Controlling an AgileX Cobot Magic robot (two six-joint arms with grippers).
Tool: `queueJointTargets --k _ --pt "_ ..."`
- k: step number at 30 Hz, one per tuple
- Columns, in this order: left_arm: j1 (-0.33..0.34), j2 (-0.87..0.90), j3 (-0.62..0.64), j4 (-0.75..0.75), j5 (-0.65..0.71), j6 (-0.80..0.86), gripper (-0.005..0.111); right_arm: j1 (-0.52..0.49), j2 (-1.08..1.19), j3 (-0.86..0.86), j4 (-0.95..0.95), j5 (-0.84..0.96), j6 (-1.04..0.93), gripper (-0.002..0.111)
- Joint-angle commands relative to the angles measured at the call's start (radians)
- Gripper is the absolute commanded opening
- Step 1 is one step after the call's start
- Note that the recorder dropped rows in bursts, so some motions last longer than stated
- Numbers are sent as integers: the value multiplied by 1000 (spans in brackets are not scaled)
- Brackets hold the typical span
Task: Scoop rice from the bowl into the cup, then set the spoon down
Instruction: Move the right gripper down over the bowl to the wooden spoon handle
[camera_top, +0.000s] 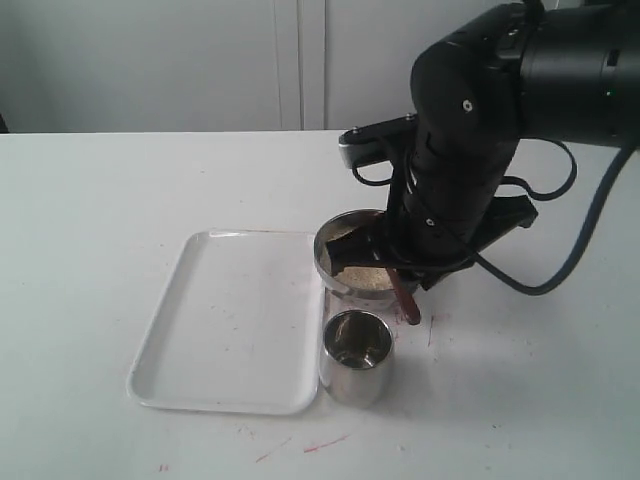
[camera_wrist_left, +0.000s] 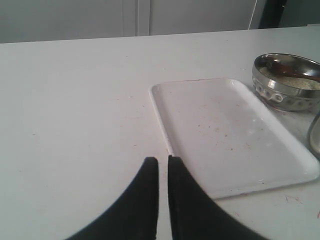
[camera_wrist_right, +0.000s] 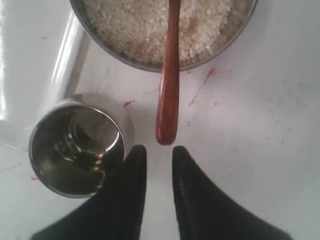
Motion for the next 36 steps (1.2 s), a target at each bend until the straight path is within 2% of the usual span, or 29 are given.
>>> queueJointTargets --k 1,3,22,27,36 --pt "-1 1 -6 -10 -3 -6 14 -8 -6 7 -21 -71 -18 34" --pt "-1 1 -6 -10 -3 -6 14 -8 11 7 -23 -78 -28 38" --pt "-1 1 -6 -10 -3 -6 14 -8 136 7 -78 -101 2 39" --pt "-1 1 -6 -10 -3 -6 14 -8 136 7 -78 -106 2 47" --pt "-1 1 -6 -10 -3 -6 14 -8 136 8 -109 -100 23 48"
